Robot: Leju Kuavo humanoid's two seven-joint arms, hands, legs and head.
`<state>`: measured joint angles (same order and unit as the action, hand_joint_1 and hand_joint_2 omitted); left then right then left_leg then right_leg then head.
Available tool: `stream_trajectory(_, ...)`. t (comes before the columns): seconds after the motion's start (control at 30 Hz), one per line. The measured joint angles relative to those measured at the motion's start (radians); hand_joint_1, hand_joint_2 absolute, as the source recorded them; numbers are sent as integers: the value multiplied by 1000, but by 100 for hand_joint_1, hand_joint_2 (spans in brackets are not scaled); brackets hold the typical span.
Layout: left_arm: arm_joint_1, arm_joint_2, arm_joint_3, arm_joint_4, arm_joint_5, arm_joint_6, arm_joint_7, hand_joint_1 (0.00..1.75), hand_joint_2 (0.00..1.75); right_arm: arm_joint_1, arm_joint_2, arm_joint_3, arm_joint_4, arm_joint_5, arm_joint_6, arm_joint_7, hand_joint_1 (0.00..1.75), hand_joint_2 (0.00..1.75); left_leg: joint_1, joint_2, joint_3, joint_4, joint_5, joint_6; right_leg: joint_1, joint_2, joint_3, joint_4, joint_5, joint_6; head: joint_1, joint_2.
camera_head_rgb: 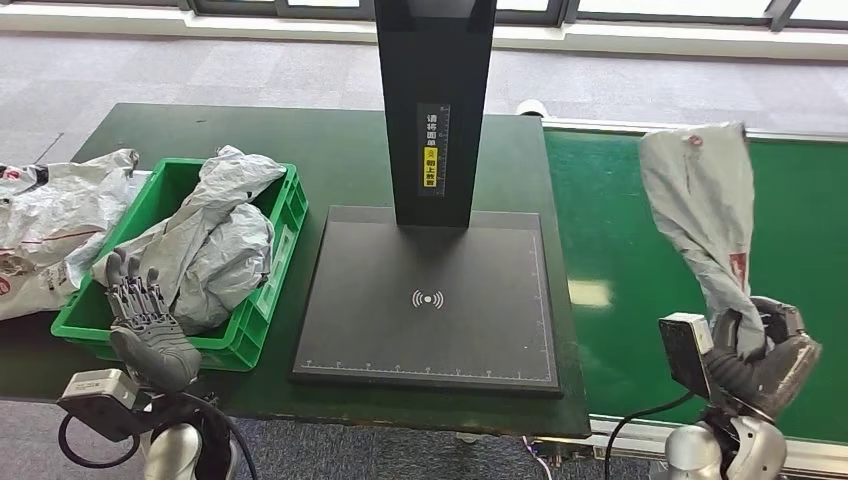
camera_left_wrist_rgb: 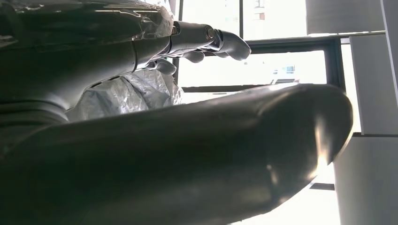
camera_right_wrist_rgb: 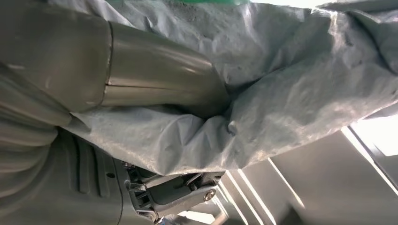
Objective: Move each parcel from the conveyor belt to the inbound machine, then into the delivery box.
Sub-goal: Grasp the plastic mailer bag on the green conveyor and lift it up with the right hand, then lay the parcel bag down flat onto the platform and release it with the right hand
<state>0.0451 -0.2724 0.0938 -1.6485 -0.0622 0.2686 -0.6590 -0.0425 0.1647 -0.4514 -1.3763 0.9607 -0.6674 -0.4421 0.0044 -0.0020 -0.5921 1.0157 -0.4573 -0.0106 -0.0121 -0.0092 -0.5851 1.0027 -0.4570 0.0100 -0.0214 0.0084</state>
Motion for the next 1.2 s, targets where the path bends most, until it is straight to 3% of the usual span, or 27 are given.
stream_trajectory(0.13, 3, 0, 0, 2, 9, 14, -11, 0, 0, 61, 85, 95, -212, -49, -30, -205, 175, 175, 1, 2, 1, -1, -2, -2, 1, 2, 0, 0, -1, -2, 0, 0)
stream_trajectory(0.27, 5, 0, 0, 3, 18, 28, -17, 0, 0, 62, 140, 192, -269, 45, -30, -237, 175, 175, 2, 3, 2, -1, -1, -2, 1, 3, 0, 0, -1, -2, 0, 0)
stream_trajectory(0.37, 11, 0, 0, 3, 19, 31, -19, 0, 0, 38, 151, 262, -238, 113, -29, -203, 175, 175, 2, 3, 2, -1, -1, -2, 1, 3, 1, 0, -1, -2, 0, 0)
stream_trajectory(0.57, 21, 0, 0, 3, 22, 32, -23, 0, 0, -61, 142, 370, -27, 149, -24, -65, 175, 175, 2, 3, 3, 0, 1, -1, 1, 2, 2, 0, 0, -2, 0, 0)
stream_trajectory(0.93, 25, 1, 0, 3, 22, 32, -23, 0, 0, -115, 130, 415, 104, 146, -21, -53, 175, 175, 2, 2, 1, 0, 1, -2, 1, 1, 1, 0, 0, -2, 0, 0)
stream_trajectory(1.07, 25, 1, 0, 3, 22, 35, -23, 0, 0, -150, 118, 446, 176, 140, 42, 24, 175, 175, 2, 2, 1, 0, 0, -2, 1, 2, 0, 0, 0, -2, 0, 0)
stream_trajectory(1.2, 25, 1, 0, 2, 22, 40, -17, 0, 0, -230, 104, 480, 348, 162, 109, 114, 175, 175, 2, 3, 1, 0, 1, -2, 1, 2, 1, 0, 0, -2, 0, 0)
